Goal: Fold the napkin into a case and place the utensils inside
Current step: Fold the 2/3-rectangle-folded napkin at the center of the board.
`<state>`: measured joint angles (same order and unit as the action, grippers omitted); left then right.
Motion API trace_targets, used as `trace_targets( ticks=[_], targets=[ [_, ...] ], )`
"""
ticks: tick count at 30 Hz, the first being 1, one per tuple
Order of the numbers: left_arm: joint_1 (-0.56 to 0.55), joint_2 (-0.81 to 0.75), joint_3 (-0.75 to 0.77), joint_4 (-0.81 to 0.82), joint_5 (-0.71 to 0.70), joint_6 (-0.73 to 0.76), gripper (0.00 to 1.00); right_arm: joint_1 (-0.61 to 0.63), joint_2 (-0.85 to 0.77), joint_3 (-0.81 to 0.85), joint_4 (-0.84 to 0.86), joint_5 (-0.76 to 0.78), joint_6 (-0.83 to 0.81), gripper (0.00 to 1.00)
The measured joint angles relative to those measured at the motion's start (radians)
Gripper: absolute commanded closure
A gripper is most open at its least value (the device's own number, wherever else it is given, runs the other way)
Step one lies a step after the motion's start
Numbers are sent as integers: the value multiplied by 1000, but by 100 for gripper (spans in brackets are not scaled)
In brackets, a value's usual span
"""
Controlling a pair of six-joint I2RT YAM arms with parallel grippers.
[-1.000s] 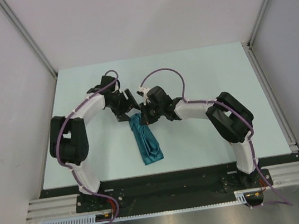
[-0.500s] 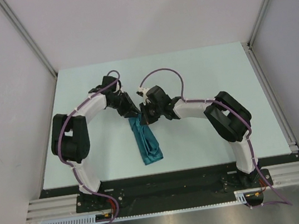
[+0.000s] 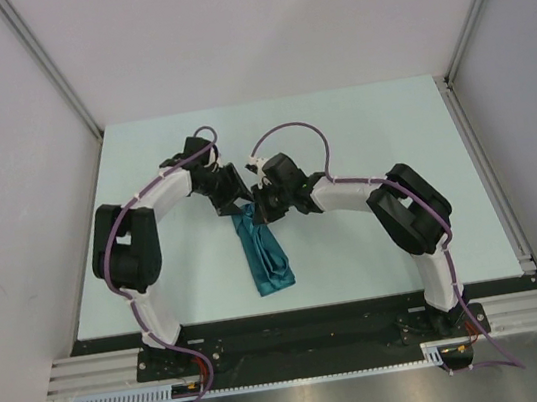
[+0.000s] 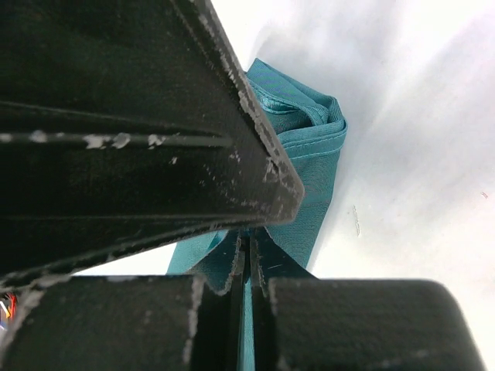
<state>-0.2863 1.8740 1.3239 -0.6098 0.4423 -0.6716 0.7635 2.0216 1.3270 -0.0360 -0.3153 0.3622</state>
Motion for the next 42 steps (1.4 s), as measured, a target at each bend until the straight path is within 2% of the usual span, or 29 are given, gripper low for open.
trace_targets(
  ticks=[6,9,12,13,15,16,17,19,20,27,33,42],
  targets=[
    [-11,0,0,-24,-40,0,40,0,1,5,-5,0,-1,100],
    [-16,0,-1,-40,-47,-8,44,0,2,6,-6,4,-1,100],
    [-16,0,-15,-28,-30,-29,53,1,2,9,-13,14,-2,100],
    [-16,0,-22,-23,-20,-37,61,1,2,9,-14,19,-2,100],
    [-17,0,-32,-16,-11,-50,72,2,2,9,-18,24,-5,100],
    [-17,0,-34,-11,-3,-56,81,3,2,10,-20,30,-6,100],
    [-17,0,-35,-4,6,-61,85,4,2,11,-22,32,-9,100],
    [-18,0,-35,9,22,-63,96,7,3,18,-32,42,-15,91],
    [-18,0,-35,13,25,-63,100,8,4,23,-39,45,-16,81],
    [-17,5,-35,18,34,-50,100,-13,1,-5,-16,19,4,62],
    [-10,6,-35,14,41,-24,100,-49,-40,-84,32,-20,29,60],
    [1,6,-35,13,53,-15,100,-58,-51,-89,110,-74,30,55]
  ],
)
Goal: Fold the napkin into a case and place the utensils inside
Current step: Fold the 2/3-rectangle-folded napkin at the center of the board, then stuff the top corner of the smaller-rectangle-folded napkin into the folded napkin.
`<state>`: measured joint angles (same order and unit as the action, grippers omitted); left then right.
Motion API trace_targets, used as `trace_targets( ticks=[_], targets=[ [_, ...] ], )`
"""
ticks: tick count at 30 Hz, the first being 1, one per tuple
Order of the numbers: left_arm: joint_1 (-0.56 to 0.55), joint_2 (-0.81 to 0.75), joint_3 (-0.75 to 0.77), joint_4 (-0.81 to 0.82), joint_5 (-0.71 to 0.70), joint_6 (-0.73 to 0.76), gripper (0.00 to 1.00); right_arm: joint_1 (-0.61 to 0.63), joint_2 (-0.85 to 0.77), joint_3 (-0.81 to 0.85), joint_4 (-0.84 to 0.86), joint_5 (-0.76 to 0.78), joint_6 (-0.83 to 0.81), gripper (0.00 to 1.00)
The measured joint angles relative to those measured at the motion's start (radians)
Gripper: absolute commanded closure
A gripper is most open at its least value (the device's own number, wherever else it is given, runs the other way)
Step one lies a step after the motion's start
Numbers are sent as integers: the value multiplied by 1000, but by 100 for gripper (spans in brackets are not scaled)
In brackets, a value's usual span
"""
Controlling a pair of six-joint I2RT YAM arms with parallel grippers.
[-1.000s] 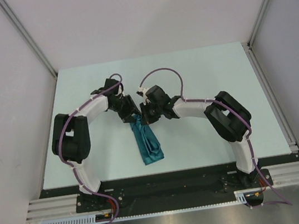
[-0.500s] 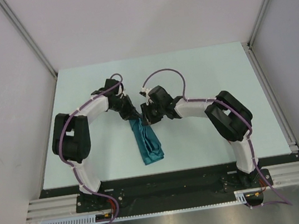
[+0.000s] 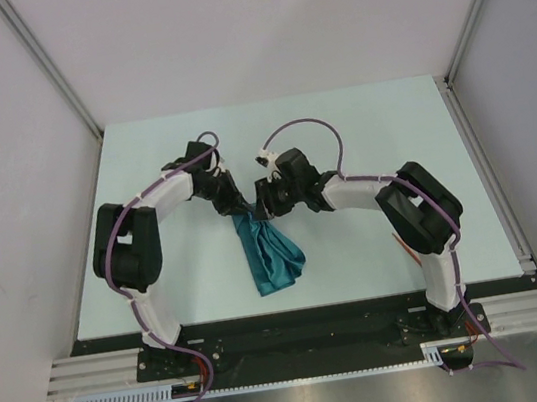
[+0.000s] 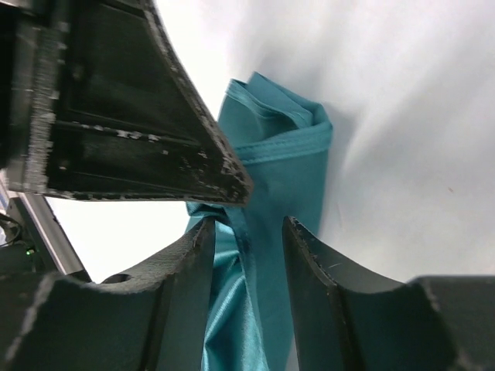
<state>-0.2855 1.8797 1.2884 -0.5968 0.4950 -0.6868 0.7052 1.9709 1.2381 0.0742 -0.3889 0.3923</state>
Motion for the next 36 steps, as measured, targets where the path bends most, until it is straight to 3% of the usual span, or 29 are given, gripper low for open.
trace_targets(
  ticks=[9,16,18,19,23,27,29,31,33,34,36],
  targets=[
    [6,0,0,5,27,-2,100,14,2,13,20,-8,0,59],
    [15,0,-8,19,44,-5,100,27,12,29,21,24,6,72],
    [20,0,-16,28,48,-5,100,27,17,30,24,24,12,78],
    [21,0,-19,30,51,-5,100,28,19,30,24,26,15,86],
    [28,0,-30,48,57,-12,100,28,27,31,26,34,32,94],
    [31,0,-40,63,57,-21,100,29,34,34,30,36,53,94],
    [31,0,-43,71,59,-24,100,29,34,34,30,37,62,89],
    [31,0,-45,75,59,-28,99,29,35,34,31,39,69,100],
    [32,0,-45,76,59,-29,90,29,36,34,33,40,75,100],
    [33,0,-46,77,58,-29,74,29,37,34,34,41,79,100],
    [34,-1,-47,79,54,-23,60,29,38,34,36,40,84,100]
  ],
)
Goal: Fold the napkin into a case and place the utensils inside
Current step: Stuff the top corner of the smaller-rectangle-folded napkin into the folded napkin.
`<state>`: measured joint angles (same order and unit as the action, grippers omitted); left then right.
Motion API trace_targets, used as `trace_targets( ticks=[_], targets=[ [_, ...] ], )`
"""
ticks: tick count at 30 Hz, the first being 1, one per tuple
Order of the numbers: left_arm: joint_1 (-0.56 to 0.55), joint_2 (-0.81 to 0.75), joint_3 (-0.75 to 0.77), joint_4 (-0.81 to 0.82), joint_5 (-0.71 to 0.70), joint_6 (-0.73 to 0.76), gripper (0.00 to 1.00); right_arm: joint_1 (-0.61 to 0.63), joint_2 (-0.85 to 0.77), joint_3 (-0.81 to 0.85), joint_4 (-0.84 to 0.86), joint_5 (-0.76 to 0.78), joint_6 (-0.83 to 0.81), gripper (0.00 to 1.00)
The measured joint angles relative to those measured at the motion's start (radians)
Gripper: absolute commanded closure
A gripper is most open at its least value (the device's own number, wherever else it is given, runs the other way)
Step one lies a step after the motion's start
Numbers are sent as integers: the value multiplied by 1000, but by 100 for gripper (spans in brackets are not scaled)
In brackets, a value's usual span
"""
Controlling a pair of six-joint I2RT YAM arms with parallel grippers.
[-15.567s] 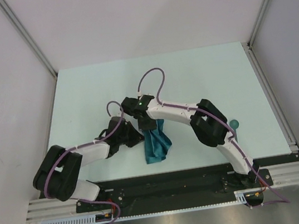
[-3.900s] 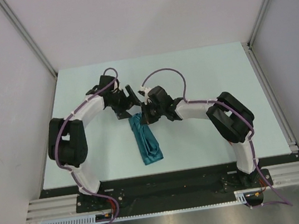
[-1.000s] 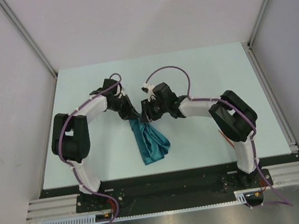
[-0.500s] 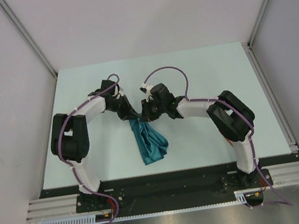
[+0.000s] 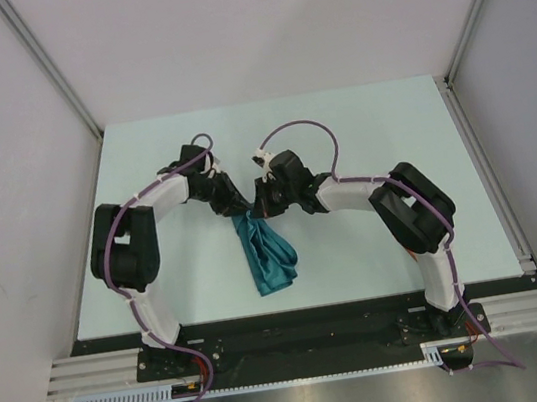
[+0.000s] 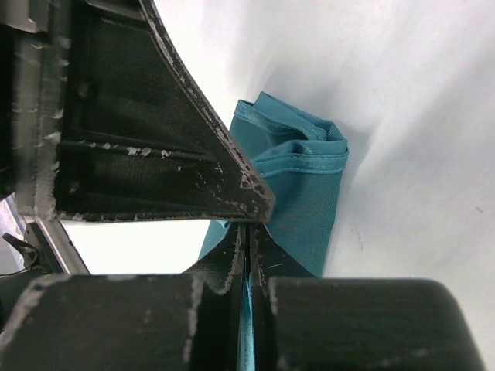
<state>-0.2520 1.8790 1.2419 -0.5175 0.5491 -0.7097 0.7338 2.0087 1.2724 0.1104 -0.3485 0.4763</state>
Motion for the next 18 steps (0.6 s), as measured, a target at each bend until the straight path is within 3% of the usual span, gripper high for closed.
trace_targets(
  ticks=[1,4,6,10,12,18],
  targets=[
    [0,-3,-1,1,-5,3,50,0,0,0,0,0,2,100],
    [1,-40,-2,-10,-53,26,44,1,2,0,-2,-1,10,100],
    [2,-84,-2,-24,-113,50,48,2,2,0,-4,-1,19,100],
    [2,-178,10,-51,-254,97,77,-7,2,0,-11,-6,50,100],
    [-5,-200,11,-55,-310,118,79,-12,2,0,-12,-15,71,100],
    [-94,-179,11,-85,-457,171,71,-41,2,0,-11,-35,159,100]
  ],
)
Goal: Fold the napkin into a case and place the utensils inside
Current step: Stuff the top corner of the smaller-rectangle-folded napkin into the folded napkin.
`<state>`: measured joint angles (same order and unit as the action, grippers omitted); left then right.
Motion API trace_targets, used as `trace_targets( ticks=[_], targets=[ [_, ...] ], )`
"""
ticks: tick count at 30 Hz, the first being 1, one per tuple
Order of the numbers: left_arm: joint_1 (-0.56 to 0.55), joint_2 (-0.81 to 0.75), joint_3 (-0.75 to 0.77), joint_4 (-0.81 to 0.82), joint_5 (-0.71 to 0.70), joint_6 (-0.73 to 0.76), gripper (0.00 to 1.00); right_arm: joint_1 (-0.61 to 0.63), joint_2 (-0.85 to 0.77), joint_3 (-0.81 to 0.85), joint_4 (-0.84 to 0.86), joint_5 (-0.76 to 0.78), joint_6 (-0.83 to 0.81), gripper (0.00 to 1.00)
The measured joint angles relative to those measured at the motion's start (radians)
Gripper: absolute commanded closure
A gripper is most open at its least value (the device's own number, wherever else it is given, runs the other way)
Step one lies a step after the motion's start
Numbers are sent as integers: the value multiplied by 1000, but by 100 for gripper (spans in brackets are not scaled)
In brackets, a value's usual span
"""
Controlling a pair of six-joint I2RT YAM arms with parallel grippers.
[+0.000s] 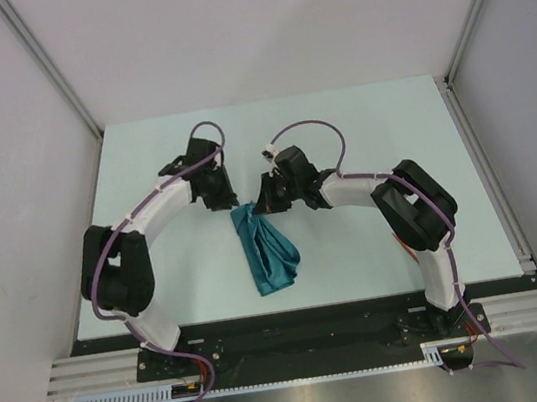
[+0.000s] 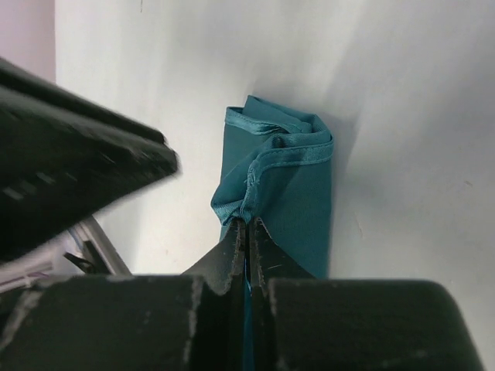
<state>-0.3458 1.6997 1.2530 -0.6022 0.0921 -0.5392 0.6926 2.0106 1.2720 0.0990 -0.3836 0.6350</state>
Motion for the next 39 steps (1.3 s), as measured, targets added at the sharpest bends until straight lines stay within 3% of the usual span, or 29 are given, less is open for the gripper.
trace_targets(
  ticks=[7,14,24,26,27,31,39],
  targets=[
    [-103,85,7,-24,-108,36,60,-15,1,0,0,-14,76,100],
    [-126,147,48,-55,-196,53,60,-15,10,-3,3,-23,117,100],
    [-128,192,64,-64,-216,56,64,-15,10,-4,6,-33,144,100],
    [-128,197,64,-65,-216,62,68,-15,10,-4,7,-34,147,100],
    [-128,198,65,-66,-216,63,78,-15,10,-4,7,-34,148,100],
    [-129,201,78,-70,-217,70,98,-15,10,-4,8,-35,155,100],
    [-129,201,92,-72,-218,71,100,-15,13,-4,8,-44,185,100]
  ],
)
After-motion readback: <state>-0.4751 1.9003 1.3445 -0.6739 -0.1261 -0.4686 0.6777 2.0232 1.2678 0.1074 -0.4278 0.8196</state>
